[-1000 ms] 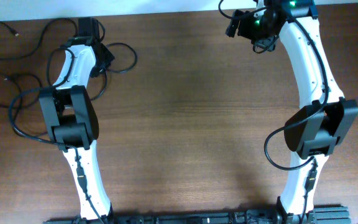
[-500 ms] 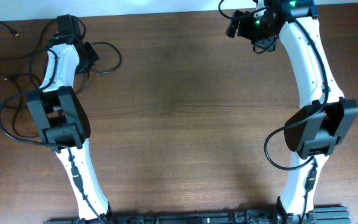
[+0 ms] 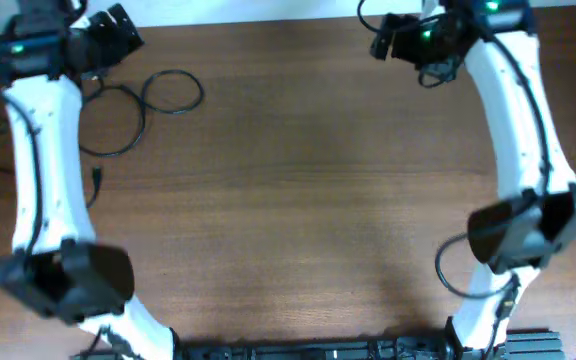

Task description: Untangle cables

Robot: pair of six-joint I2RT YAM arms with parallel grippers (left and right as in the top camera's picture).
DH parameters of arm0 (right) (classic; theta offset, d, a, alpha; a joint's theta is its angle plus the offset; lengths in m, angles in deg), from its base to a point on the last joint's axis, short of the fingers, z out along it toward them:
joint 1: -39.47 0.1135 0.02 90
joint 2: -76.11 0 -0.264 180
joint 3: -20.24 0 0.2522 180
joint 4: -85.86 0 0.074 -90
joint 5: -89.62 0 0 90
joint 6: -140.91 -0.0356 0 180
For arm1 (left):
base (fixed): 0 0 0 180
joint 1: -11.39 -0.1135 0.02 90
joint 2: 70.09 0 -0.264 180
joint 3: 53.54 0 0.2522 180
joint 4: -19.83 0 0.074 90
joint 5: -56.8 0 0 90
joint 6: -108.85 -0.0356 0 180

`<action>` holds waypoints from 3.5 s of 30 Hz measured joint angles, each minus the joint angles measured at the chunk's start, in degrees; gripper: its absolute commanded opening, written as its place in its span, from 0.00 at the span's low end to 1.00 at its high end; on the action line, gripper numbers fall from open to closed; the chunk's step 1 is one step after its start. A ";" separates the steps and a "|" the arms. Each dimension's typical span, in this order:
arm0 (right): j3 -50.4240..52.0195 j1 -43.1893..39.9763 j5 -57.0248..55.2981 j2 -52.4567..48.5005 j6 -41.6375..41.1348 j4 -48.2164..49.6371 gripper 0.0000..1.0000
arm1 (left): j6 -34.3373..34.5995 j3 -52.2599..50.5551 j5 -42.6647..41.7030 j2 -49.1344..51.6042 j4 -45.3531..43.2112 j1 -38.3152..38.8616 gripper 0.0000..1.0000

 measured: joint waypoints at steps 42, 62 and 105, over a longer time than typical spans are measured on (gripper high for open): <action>17.88 8.07 -11.04 34.99 36.13 -9.49 0.99 | -9.31 -18.45 -0.98 -21.31 0.37 0.00 0.99; 117.81 -2.29 -5.31 105.81 39.06 68.85 0.99 | -9.31 -18.60 -0.98 -21.31 0.39 0.00 0.99; 125.83 -6.97 -10.64 115.62 21.07 66.58 0.99 | -9.31 -18.67 -0.98 -21.31 0.42 0.00 0.99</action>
